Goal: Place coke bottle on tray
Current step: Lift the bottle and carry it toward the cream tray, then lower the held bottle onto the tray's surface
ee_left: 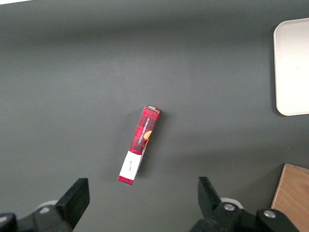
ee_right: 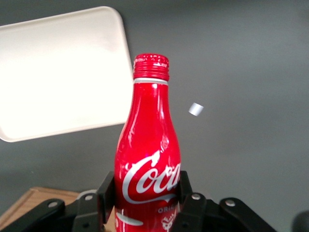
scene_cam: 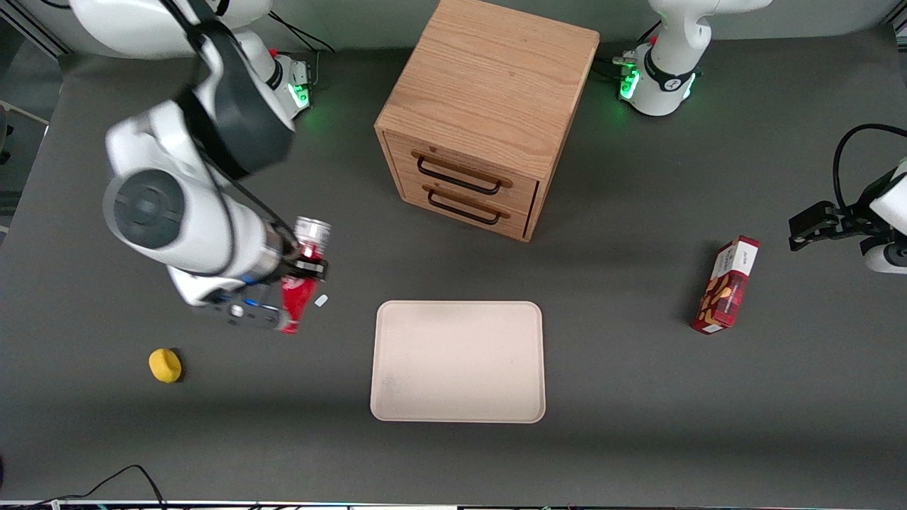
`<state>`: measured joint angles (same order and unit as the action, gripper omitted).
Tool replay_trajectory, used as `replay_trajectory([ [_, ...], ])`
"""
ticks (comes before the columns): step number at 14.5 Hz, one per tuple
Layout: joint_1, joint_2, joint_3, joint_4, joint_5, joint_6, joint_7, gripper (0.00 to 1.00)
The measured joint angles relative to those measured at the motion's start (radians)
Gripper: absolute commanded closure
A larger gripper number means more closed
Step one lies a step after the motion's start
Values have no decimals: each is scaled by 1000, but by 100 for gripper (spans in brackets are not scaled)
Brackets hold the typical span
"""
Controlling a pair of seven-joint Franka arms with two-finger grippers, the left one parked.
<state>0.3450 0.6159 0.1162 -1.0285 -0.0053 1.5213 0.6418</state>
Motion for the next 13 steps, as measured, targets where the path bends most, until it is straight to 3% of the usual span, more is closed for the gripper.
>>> replay_trajectory([
  [6,91,198,-16,28,-1,237,-58,100],
  [13,116,340,-53,37,-1,472,-188,100],
])
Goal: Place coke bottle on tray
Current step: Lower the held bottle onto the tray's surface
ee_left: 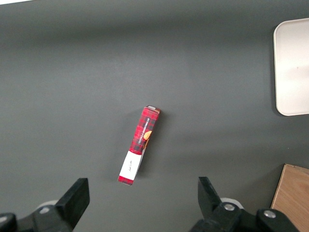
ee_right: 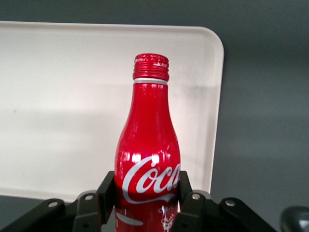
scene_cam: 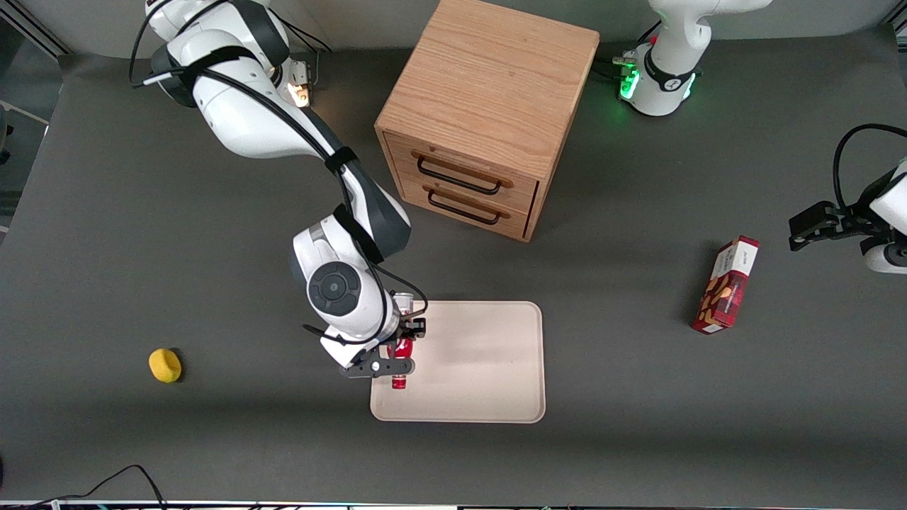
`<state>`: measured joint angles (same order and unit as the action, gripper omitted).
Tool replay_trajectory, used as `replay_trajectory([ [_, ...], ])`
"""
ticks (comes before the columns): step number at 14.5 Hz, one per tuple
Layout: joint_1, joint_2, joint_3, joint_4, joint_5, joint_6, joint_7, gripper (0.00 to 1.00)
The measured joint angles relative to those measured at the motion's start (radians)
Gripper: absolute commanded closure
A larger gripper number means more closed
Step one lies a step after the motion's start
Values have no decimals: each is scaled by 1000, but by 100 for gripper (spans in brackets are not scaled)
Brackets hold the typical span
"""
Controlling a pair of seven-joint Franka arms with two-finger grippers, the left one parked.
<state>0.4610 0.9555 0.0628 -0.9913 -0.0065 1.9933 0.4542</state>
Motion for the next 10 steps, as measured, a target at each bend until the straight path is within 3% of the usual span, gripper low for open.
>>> replay_trajectory([
  [10,-4,112,-40,10,-1,149,-85,100],
])
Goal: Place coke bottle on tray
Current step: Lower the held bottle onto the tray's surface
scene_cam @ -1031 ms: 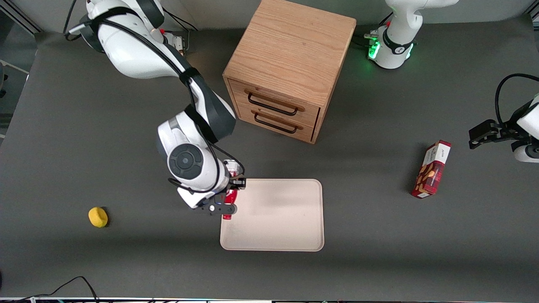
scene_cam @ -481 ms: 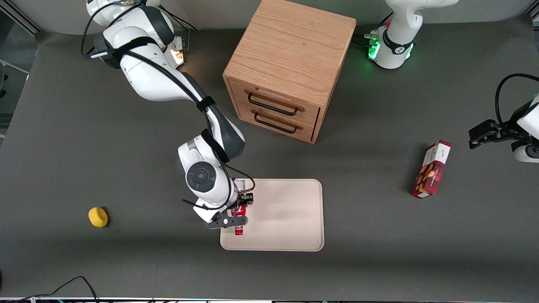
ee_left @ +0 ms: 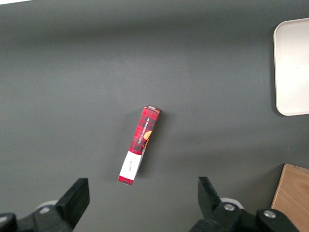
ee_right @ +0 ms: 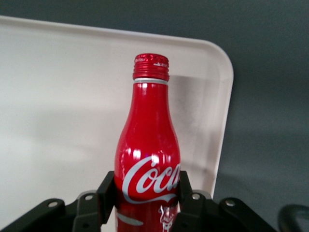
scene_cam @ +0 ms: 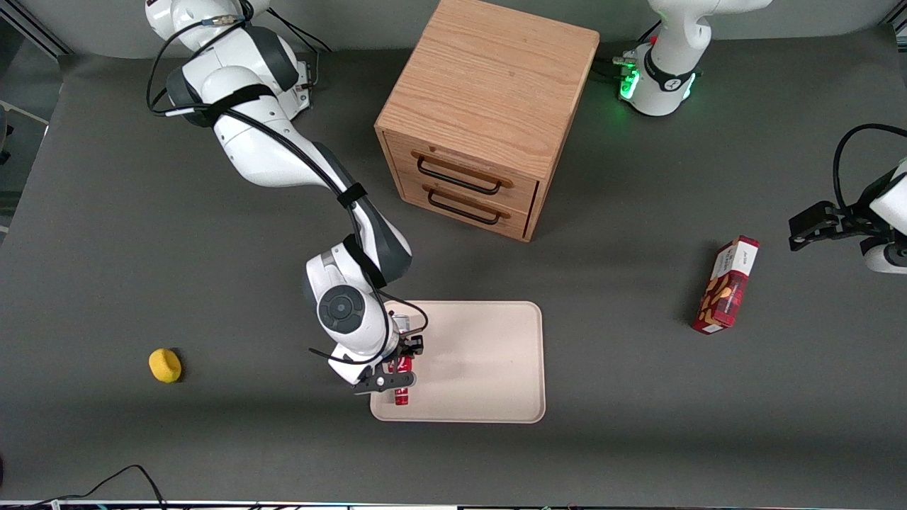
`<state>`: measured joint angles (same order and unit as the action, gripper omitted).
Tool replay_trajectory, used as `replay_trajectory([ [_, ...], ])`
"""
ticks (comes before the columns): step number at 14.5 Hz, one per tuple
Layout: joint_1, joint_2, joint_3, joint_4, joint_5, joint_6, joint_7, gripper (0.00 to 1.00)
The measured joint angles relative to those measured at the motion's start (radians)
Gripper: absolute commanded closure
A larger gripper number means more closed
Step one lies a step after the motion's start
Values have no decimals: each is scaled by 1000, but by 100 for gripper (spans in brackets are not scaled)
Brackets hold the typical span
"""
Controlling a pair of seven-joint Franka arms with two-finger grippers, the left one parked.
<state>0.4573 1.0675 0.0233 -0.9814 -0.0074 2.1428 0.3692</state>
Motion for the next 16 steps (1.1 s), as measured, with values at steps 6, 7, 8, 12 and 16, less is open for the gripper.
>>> replay_trajectory([
  [6,-1,22,-10,0,0,23,7,0],
  [7,-1,24,-11,1,0,25,7,0],
  [8,-1,24,-11,1,0,28,7,0],
  [12,-1,24,-12,6,0,32,8,0],
  [16,-1,24,-12,8,0,32,8,0],
])
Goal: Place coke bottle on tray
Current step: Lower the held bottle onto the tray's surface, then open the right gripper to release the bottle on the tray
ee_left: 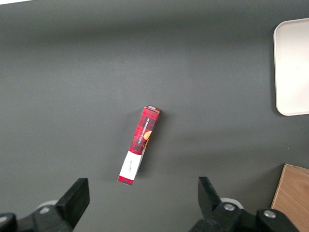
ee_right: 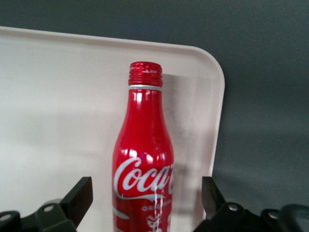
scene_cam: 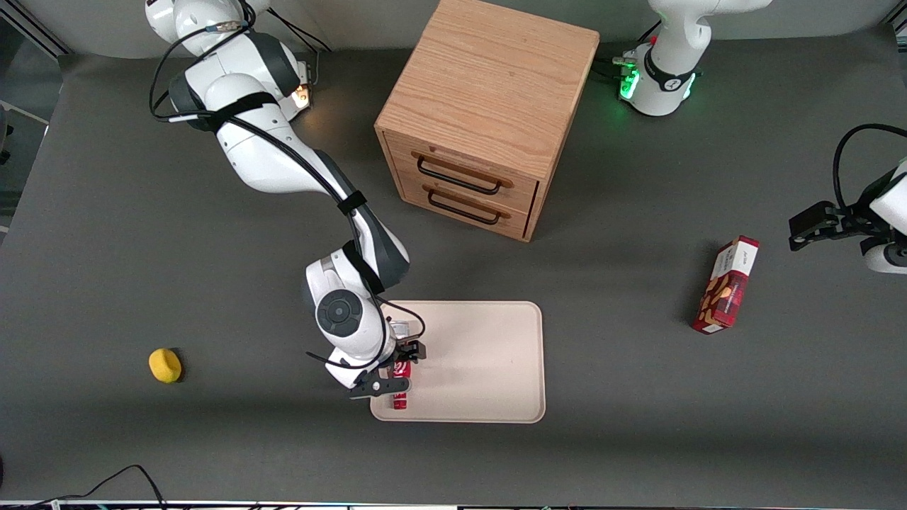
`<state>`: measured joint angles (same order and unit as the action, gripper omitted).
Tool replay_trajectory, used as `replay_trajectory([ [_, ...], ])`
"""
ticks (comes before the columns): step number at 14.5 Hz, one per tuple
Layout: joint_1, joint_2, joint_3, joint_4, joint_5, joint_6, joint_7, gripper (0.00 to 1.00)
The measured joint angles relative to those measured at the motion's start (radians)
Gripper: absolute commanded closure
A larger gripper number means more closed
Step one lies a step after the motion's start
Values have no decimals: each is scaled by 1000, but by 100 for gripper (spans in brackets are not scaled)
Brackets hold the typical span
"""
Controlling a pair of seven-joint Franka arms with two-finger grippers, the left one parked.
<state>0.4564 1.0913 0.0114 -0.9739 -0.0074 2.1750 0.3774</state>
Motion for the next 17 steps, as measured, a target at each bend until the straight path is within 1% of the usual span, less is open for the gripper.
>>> replay_trajectory([
  [17,0,-1,0,13,0,-1,3,0],
])
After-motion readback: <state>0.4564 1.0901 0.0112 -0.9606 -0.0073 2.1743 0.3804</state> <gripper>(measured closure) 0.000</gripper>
